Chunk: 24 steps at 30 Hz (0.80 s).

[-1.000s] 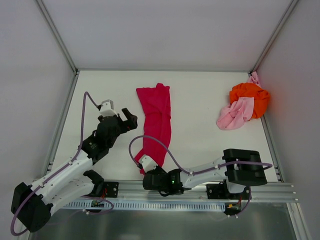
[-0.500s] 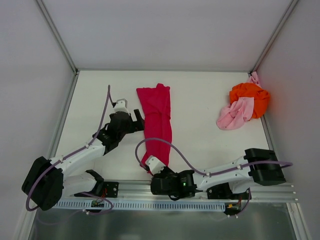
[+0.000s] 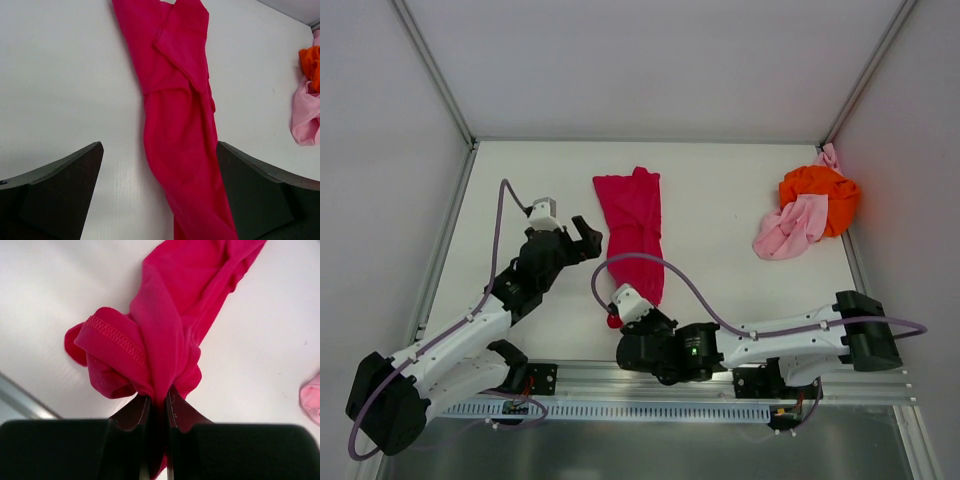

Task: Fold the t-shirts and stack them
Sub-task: Grab the bottom of the folded rectangular tshirt with right arm, then fold the folded rectangular tshirt in 1/3 of the way

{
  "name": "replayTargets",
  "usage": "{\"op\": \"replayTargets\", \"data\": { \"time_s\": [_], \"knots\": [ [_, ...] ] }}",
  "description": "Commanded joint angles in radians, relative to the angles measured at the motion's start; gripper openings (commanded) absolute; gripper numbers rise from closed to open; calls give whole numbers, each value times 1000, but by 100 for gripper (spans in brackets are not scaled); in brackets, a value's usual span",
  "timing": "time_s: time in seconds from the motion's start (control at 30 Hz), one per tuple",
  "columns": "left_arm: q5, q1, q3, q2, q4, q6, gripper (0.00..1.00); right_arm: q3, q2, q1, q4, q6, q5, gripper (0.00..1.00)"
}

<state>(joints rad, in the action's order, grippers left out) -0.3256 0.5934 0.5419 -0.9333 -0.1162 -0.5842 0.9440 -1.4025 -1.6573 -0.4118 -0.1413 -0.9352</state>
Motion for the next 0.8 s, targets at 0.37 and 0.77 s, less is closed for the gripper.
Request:
{"op": "replayTargets", "data": {
  "time_s": [0.37,0.77],
  "knots": [
    [-50,-9,-54,77,-8,-29,99,105,-104,364,281,295,104,1],
    [-43,-10,-68,84,-17,-25,99,203,-271,583,370,373,272,1]
  ]
}}
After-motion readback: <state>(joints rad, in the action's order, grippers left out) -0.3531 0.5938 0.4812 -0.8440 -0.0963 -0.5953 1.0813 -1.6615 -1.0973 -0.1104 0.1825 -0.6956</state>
